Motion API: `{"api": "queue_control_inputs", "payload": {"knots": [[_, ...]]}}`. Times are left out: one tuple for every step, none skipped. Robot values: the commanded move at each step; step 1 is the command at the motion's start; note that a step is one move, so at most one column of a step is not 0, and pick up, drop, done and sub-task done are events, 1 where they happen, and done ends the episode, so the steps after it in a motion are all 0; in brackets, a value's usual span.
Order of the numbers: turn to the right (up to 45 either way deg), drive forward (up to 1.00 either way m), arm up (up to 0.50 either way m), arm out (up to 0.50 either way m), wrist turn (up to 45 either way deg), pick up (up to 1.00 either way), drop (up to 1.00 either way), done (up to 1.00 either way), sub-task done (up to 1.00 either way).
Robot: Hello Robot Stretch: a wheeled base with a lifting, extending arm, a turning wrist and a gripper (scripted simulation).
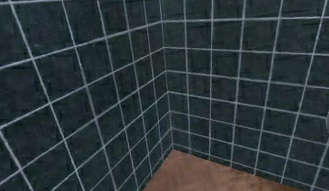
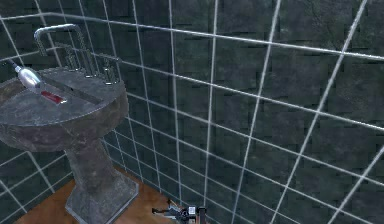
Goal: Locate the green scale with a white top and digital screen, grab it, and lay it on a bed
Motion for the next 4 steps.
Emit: {"api": "queue_control_inputs", "payload": {"knots": [[0.0, 0.00, 0.00, 0.00, 33.0, 0.00, 0.00, 0.00, 0.00], [0.0, 0.00, -0.30, 0.00, 0.0, 0.00, 0.00, 0.00, 0.00], [0.0, 0.00, 0.00, 0.00, 0.0, 1.00, 0.00, 0.00, 0.00], [0.0, 0.00, 0.10, 0.00, 0.0, 0.00, 0.00, 0.00, 0.00]]}}
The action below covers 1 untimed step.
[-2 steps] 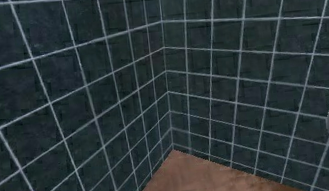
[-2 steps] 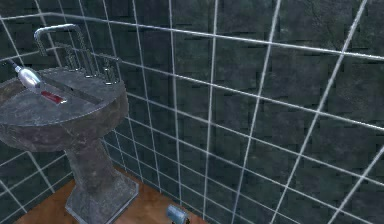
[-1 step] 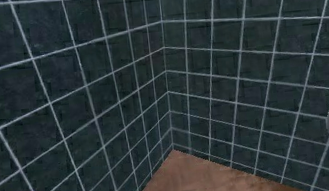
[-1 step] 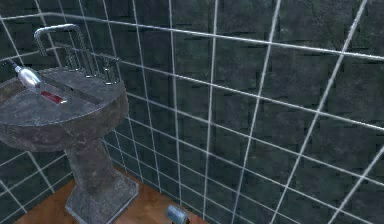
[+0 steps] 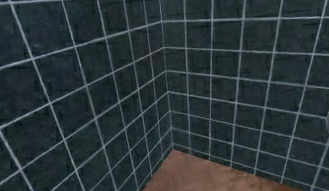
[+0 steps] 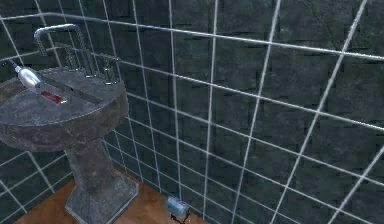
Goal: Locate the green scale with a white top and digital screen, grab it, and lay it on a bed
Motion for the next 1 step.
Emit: {"api": "queue_control_inputs", "payload": {"knots": [[0.0, 0.00, 0.50, 0.00, 0.0, 0.00, 0.00, 0.00, 0.00]]}}
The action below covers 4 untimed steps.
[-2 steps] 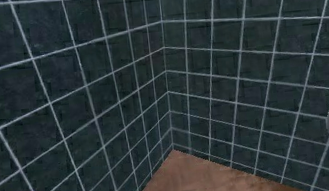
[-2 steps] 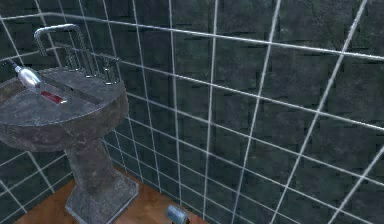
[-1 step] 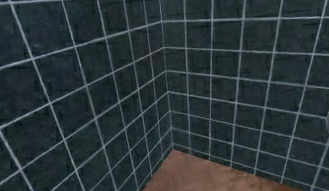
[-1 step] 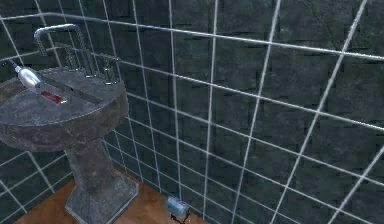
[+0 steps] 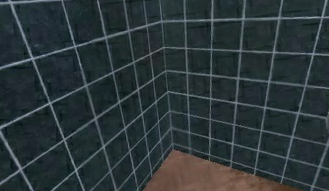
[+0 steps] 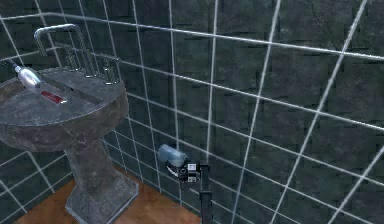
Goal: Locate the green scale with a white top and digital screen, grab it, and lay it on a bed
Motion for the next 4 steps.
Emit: {"api": "queue_control_inputs", "payload": {"knots": [[0.0, 0.00, 0.48, 0.00, 0.0, 0.00, 0.00, 0.00, 0.00], [0.0, 0.00, 0.00, 0.00, -45.0, 0.00, 0.00, 0.00, 0.00], [0.0, 0.00, 0.00, 0.00, -45.0, 0.00, 0.00, 0.00, 0.00], [0.0, 0.00, 0.00, 0.00, -27.0, 0.00, 0.00, 0.00, 0.00]]}}
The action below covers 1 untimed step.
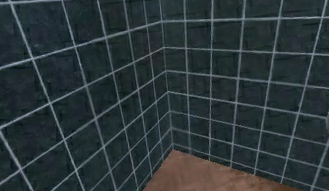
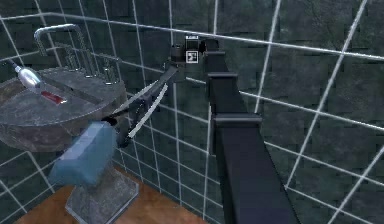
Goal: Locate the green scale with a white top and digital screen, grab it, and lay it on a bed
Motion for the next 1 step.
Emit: {"api": "queue_control_inputs", "payload": {"knots": [[0.0, 0.00, 0.00, -0.42, 0.0, 0.00, 0.00, 0.00, 0.00]]}}
